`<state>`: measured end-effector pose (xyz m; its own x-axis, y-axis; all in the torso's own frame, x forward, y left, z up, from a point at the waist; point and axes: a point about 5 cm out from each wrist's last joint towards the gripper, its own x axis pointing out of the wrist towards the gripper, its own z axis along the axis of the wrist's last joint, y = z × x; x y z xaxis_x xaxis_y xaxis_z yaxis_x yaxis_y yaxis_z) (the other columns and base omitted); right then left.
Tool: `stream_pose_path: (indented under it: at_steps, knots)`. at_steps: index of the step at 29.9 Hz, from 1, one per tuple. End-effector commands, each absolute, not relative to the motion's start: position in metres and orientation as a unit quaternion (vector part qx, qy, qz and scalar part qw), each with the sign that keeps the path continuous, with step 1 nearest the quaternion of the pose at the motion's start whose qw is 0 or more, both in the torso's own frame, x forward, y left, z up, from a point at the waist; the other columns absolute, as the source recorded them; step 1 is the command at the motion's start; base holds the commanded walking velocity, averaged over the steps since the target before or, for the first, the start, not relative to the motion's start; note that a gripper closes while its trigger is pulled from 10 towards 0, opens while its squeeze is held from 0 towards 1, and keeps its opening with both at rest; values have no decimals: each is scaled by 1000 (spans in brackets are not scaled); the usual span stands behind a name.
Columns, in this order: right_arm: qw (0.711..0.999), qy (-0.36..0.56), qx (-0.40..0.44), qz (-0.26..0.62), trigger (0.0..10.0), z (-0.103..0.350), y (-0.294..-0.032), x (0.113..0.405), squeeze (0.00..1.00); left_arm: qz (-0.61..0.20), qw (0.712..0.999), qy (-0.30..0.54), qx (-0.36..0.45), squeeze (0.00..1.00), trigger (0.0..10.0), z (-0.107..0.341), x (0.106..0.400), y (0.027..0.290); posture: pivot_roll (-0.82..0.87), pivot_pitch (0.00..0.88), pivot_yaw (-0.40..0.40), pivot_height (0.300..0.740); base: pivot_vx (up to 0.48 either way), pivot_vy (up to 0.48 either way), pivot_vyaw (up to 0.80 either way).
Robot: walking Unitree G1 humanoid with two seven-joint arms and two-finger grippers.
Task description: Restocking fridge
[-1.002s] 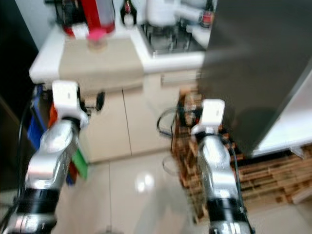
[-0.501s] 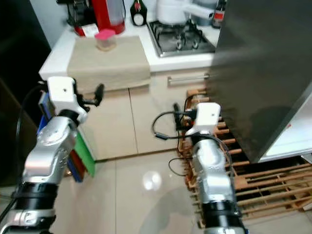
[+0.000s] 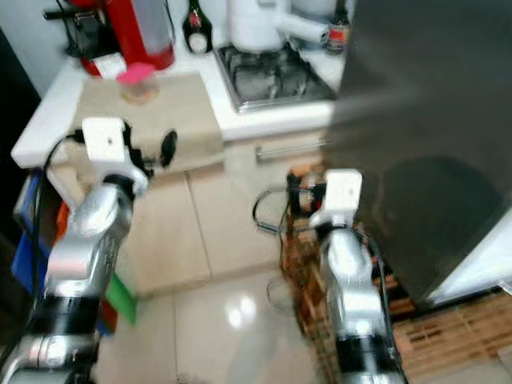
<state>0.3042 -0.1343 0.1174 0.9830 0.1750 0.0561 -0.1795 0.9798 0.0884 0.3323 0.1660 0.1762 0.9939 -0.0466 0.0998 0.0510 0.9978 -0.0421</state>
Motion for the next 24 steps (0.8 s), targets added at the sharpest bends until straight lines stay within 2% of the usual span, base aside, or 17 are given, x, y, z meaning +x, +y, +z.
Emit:
stream_pose_path:
  at_steps: [1, 10, 16, 17, 24]
  knots:
    - [996, -31, 41, 78, 10000, 121, -141, 306, 8, -32, 997, -57, -26, 0, 10000, 180, 334, 160, -66, 0, 64, 740, 416, 240, 0]
    - [994, -36, 39, 98, 10000, 124, -134, 306, 8, -28, 998, -58, -25, 0, 10000, 179, 334, 161, -60, 0, 57, 740, 414, 135, 0]
    - [993, -40, 25, 111, 10000, 126, -131, 306, 63, -26, 998, -57, -23, 0, 10000, 179, 332, 162, -52, 0, 56, 740, 416, 241, 581]
    - [993, -41, 27, 111, 10000, 126, -130, 306, 102, -26, 998, -56, -22, 0, 10000, 179, 332, 163, -51, 0, 56, 740, 420, 0, 519]
    - [994, -42, 18, 102, 10000, 126, -130, 307, 71, -34, 998, -57, -21, 0, 10000, 180, 332, 162, -48, 0, 56, 740, 434, 70, 150]
